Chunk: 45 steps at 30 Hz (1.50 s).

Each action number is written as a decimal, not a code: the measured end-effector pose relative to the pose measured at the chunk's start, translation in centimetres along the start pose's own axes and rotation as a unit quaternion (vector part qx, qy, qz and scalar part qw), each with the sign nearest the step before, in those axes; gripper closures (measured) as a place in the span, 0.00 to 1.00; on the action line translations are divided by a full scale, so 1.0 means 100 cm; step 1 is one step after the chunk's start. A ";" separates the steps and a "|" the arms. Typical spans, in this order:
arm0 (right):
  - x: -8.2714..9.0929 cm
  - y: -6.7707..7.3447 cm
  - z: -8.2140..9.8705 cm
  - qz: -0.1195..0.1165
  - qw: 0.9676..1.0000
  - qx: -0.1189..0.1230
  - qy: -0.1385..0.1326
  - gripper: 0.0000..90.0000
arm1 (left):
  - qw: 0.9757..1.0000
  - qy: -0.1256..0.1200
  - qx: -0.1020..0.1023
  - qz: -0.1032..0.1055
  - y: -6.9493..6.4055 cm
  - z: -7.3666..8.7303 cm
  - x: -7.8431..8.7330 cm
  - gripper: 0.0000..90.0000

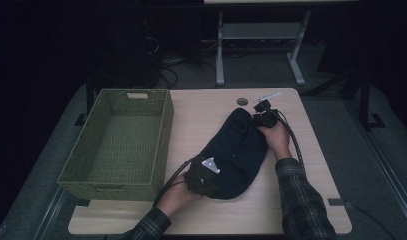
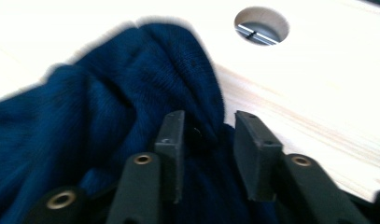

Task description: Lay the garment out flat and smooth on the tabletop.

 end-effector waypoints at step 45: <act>0.090 0.087 0.129 -0.073 0.995 0.061 -0.021 1.00 | 1.000 0.003 -0.006 -0.010 -0.002 0.000 0.000 1.00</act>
Point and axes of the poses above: each handheld gripper's, and its own axes: x roughly backward along the jaws, z roughly out of its underside, y roughly to its left, the point moved 3 cm from there along -x, roughly forward along the jaws, and after that the axes turned 6 degrees about y, right-handed, at the moved point
